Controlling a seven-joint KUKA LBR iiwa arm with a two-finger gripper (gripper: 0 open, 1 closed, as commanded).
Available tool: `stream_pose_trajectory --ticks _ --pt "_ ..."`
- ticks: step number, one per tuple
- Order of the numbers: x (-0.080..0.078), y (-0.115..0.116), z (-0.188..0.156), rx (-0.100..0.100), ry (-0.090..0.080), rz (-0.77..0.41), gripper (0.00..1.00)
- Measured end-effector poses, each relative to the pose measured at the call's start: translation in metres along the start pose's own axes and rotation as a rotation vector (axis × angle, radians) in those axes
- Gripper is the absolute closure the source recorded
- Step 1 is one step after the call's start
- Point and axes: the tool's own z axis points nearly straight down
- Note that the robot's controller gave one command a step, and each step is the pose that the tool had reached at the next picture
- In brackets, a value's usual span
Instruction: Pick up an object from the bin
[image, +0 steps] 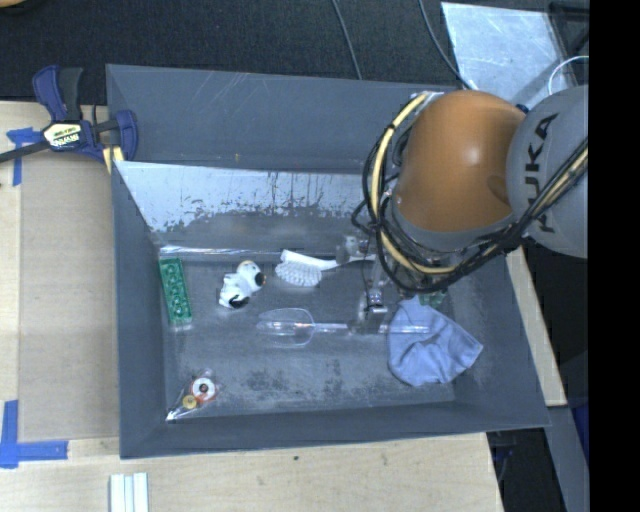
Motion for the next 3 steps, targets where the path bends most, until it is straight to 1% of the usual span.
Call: stream_pose_trajectory --ticks 1,2,3 --pt "-0.002 0.000 -0.005 0.000 -0.009 0.001 0.00" --pt "-0.013 0.008 0.119 0.000 -0.013 -0.071 0.00" --pt "-0.003 0.013 0.056 -0.001 -0.016 -0.006 0.00"
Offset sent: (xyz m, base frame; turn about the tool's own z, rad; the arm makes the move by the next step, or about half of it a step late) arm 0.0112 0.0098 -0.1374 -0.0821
